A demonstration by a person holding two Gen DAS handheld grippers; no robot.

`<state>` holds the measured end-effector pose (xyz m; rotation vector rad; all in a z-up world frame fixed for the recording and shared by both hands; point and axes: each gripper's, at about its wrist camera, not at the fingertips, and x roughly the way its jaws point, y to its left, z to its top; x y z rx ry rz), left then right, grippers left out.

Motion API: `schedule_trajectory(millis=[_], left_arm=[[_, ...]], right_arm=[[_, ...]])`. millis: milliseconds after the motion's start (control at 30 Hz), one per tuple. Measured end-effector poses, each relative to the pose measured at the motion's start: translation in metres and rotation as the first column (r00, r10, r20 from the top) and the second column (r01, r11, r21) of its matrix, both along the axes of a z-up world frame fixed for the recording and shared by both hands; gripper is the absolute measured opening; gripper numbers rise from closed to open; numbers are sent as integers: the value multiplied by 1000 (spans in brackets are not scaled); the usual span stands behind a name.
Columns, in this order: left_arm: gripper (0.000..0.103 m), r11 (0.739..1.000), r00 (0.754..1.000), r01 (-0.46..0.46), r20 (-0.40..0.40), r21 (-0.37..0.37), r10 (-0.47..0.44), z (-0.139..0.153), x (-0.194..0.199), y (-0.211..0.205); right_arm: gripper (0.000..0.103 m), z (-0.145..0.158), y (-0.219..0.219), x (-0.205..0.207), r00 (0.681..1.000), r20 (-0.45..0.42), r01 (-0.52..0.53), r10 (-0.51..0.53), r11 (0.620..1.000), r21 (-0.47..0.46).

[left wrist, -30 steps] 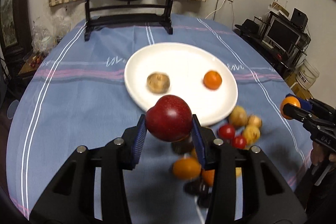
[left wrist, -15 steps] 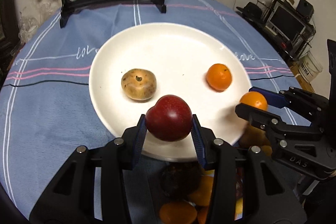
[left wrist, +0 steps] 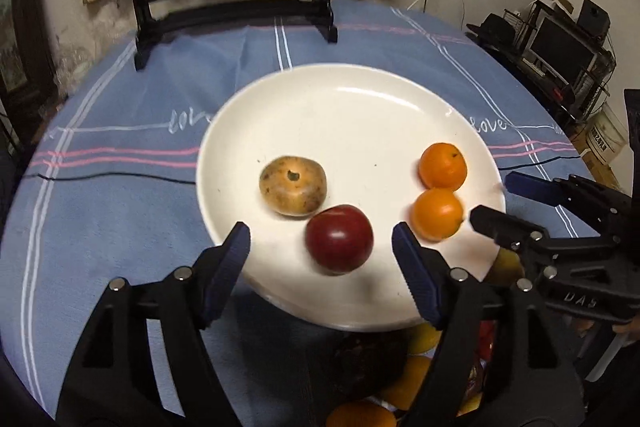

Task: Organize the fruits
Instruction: 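Place the red plum and tangerine on the white plate, opening both tools, then grasp a dark plum with the left tool while the right tool grasps a red tomato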

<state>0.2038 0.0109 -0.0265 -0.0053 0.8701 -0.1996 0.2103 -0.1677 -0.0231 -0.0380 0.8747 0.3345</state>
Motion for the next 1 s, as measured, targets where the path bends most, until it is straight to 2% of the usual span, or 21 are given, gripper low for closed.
schedule_trajectory(millis=[133,267,467,633,733,1000], left_arm=[[85,999,999,-19,27,-30,20,13,-23,11],[86,997,998,-57,26,-46,58,14,-46,21],[90,993,995,-101,11,-60,102,8,-86,30],[93,992,994,-111,-8,-62,111,-1,-117,30],[93,991,994,-99,-57,-95,94,-8,-133,29],[96,992,994,-101,-47,-74,97,-15,-167,26]], right_arm=[[67,9,-27,-27,999,19,37,-38,998,46],[68,9,-55,-63,996,23,82,-84,994,79],[68,3,-70,-112,995,26,97,-99,993,69],[68,-3,-57,-149,999,34,33,-35,998,54],[68,-7,-42,-169,999,33,-24,23,999,48],[68,-17,-10,-194,994,21,-105,105,994,9]])
